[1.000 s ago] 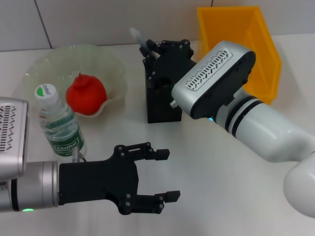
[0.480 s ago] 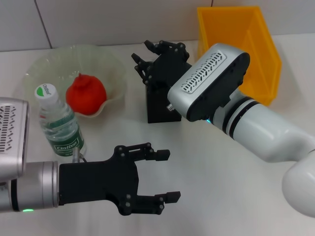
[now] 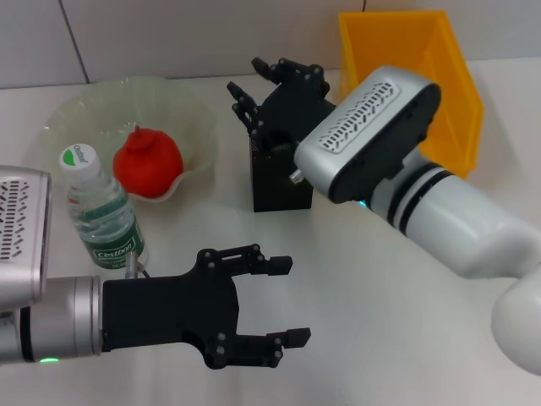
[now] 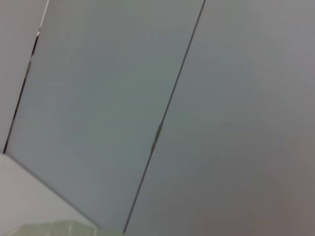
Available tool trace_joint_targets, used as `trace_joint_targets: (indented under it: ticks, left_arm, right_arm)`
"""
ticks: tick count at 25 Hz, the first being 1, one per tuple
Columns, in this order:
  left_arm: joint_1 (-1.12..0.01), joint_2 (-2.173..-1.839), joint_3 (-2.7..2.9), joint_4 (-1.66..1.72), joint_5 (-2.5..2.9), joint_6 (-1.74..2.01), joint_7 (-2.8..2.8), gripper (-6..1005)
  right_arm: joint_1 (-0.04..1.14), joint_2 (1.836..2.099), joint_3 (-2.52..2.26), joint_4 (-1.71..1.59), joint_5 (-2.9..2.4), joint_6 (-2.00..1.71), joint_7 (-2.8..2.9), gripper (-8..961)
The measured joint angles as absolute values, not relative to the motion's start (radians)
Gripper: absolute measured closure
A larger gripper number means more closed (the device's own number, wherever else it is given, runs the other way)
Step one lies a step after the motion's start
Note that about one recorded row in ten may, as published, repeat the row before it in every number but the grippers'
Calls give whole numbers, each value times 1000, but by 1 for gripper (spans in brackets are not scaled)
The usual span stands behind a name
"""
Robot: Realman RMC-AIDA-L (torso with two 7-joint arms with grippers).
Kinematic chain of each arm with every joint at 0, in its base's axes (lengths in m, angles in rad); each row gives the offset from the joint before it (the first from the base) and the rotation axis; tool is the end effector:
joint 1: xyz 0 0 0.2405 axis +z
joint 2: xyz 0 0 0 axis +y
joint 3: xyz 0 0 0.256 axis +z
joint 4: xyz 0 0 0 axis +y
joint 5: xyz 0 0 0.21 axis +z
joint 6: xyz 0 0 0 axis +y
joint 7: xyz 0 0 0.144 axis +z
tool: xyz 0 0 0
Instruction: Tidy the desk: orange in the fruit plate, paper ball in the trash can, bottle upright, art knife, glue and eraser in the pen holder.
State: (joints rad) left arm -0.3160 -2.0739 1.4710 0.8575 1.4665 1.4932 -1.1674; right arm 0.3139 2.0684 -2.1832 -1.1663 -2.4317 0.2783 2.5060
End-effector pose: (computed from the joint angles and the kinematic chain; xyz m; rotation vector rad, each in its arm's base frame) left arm -0.2081 0.2683 -0.0563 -2.9678 -0.0820 -0.8726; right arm 0.1399 0.3468 -0.0832 -2.0711 0.1417 0.5186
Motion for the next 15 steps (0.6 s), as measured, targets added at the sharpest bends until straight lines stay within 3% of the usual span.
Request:
trace_joint_targets:
  ticks: [2, 11, 15]
  left_arm:
    - [-316, -2074, 1471, 857, 1466, 1493, -1167, 198]
    - [-316, -2074, 1469, 856, 1466, 1492, -1167, 198]
    - [-316, -2074, 1470, 856, 1466, 1492, -1168, 199]
  right_arm:
    - [274, 2067, -2166, -1214, -2465, 285, 2504, 589]
    - [161, 2077, -2066, -1369, -2543, 256, 2505, 345]
    - [155, 2077, -1997, -1426, -2540, 144, 2510, 345]
